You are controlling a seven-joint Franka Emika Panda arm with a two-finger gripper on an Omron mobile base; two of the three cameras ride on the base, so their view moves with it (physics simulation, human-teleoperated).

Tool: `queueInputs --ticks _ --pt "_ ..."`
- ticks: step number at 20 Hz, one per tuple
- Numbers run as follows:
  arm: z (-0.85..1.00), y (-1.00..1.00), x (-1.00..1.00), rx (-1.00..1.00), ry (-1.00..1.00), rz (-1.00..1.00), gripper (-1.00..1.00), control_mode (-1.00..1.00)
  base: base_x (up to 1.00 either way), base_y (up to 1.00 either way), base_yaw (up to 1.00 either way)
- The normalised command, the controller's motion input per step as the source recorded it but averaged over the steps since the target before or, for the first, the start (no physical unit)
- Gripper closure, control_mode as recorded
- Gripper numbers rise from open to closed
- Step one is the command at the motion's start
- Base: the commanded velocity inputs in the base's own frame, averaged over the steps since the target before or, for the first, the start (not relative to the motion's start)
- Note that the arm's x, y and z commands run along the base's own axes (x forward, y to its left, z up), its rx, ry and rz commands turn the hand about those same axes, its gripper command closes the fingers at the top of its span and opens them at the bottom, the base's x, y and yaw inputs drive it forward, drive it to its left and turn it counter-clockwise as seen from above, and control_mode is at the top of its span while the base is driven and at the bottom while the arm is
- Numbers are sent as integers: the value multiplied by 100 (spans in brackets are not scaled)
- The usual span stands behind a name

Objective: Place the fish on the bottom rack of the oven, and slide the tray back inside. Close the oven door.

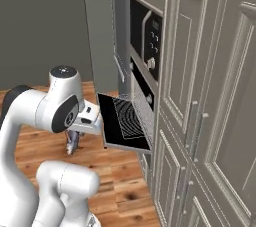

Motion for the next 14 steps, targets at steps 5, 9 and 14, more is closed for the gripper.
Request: queueInputs --ticks 5,9,14 --pt "0 0 0 0 0 0 100 100 71 -21 -6" --pt "0 0 0 0 0 0 100 100 79 0 -6" --pt "0 0 0 0 0 0 100 100 63 0 -4"
